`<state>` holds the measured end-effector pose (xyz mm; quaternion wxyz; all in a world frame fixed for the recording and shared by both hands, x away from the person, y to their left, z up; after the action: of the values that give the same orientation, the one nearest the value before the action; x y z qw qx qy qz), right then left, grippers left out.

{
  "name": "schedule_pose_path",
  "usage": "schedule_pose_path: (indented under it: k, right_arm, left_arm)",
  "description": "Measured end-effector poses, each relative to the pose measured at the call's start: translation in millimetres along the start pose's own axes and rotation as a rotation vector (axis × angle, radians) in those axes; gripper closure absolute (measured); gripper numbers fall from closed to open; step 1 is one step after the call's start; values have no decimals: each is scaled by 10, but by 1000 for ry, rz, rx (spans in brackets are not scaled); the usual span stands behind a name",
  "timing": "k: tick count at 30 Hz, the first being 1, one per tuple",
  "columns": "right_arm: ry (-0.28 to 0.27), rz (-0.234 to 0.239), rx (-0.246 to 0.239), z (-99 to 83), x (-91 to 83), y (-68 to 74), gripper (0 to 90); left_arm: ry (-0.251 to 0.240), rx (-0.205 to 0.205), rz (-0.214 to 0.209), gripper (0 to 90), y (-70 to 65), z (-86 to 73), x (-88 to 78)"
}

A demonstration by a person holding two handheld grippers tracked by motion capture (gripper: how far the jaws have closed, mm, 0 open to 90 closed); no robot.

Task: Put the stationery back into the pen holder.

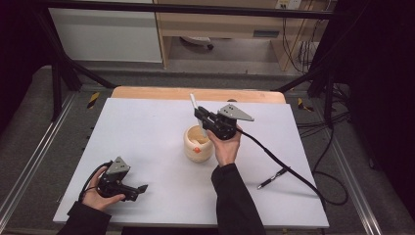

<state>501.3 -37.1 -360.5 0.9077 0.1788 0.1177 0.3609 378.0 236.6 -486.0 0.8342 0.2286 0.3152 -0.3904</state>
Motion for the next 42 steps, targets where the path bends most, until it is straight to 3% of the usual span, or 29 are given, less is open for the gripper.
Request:
schedule_pose_path:
  k: [8, 20, 28, 42]
  right_arm:
    - [24, 6, 0, -102, 99, -71, 793]
    - [69, 30, -5, -394, 219, -104, 794]
    - [67, 37, -2, -499, 161, -161, 793]
    - [78, 12, -37, -555, 76, -245, 793]
  left_arm:
    - [-1, 2, -1, 17, -6, 4, -1]
    - [-1, 3, -1, 17, -8, 3, -1]
    - [0, 3, -2, 17, -7, 1, 1]
    - [2, 3, -2, 17, -4, -3, 4]
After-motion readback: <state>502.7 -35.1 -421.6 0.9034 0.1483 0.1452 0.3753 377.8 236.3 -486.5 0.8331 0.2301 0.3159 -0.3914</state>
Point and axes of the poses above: each handheld gripper's, and its own axes: x roughly forward along the jaws, z roughly out of its top, y roughly to its left, the point moved 6 cm from there along x, roughly forward along the jaws, and after that the axes turned 14 degrees about x, right-handed, at the moved point
